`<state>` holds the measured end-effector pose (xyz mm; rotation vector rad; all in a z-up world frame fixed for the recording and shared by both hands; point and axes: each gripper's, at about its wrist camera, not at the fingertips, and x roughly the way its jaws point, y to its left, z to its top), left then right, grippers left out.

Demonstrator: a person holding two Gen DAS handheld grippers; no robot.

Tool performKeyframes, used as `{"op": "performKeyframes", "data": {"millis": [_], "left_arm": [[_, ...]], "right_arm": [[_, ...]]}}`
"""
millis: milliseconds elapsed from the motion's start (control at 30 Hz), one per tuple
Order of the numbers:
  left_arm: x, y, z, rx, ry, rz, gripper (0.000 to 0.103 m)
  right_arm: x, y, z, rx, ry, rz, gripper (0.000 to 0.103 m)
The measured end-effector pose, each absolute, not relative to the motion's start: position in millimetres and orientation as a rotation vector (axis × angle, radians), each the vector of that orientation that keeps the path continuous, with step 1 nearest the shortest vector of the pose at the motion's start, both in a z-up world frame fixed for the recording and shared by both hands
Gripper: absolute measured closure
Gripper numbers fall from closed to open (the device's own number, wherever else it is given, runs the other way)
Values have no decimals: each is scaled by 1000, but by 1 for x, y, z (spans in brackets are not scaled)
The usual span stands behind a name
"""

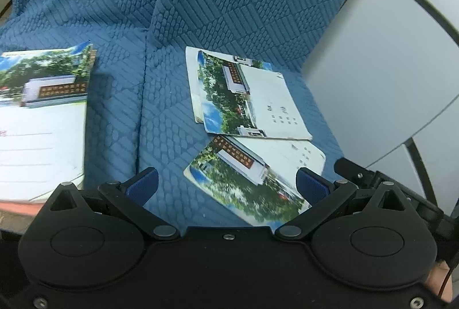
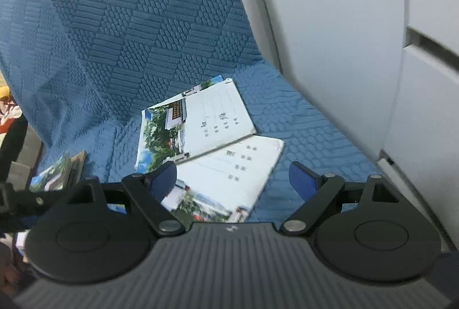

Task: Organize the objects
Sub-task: 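Move both grippers down to the edge of the remaining postcards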

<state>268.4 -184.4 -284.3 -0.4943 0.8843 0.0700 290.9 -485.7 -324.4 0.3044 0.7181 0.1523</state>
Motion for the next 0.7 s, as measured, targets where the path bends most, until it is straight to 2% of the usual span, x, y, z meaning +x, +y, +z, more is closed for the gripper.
{"op": "performKeyframes", "data": {"millis": [200,300,367,467,700], "left_arm": [[303,-187,-303,-487,886,83,6],[322,-187,-311,-495,885,85,16],[333,-187,-318,-494,889,86,29],[348,-187,-327,-498,886,80,34],[370,-185,-342,-500,907,96,40]], "right_arm": [[334,-487,-345,281,737,175,20],[353,-484,-353,271,755,190,28],[364,-482,-358,261,775,196,43],[377,-477,-365,233,796,200,54],[400,-471,-378,188,827,189,56]]}}
